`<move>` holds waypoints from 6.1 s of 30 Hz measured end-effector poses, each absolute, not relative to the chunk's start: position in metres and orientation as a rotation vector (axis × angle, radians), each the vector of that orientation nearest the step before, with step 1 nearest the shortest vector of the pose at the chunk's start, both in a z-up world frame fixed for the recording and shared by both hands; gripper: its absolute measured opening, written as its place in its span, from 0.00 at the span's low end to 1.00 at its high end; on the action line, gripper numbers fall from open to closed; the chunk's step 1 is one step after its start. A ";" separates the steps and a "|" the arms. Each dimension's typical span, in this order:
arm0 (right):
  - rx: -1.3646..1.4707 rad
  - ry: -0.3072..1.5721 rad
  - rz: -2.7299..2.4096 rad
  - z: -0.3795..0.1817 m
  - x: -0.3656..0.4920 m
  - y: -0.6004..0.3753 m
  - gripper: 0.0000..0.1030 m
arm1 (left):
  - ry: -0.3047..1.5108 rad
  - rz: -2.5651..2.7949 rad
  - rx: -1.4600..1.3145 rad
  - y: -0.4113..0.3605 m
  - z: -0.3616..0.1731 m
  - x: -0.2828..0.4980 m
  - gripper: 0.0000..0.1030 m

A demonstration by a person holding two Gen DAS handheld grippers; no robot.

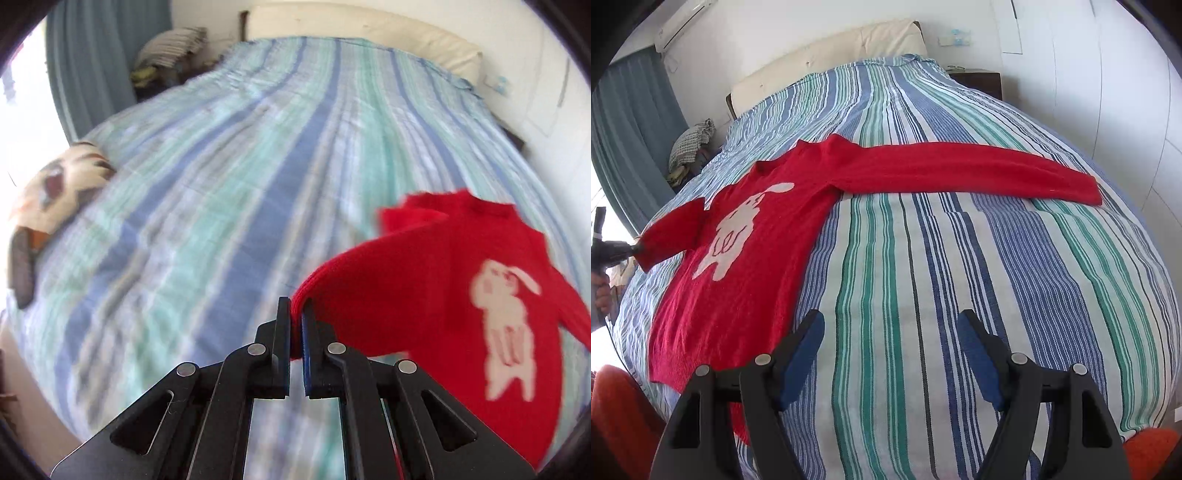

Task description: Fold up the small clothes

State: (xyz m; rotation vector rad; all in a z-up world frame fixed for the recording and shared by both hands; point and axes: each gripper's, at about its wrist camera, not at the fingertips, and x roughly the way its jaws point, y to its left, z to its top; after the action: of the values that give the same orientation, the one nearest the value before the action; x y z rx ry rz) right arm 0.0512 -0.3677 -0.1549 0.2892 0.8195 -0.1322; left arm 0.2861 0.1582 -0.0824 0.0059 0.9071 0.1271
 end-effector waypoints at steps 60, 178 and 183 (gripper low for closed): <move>0.177 0.907 -0.356 -0.216 0.109 -0.384 1.00 | 0.920 0.107 0.005 0.110 -0.213 0.256 1.00; 0.139 0.867 -0.367 -0.217 0.105 -0.376 1.00 | 0.892 0.099 0.006 0.109 -0.214 0.250 1.00; 0.139 0.866 -0.367 -0.217 0.105 -0.376 1.00 | 0.892 0.099 0.006 0.109 -0.214 0.250 1.00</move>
State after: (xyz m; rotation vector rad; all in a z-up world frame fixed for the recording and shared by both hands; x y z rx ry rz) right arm 0.1053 -0.3758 -0.2172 0.1390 0.8664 -0.3671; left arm 0.2498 0.1094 -0.2143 0.0059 0.8923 0.0987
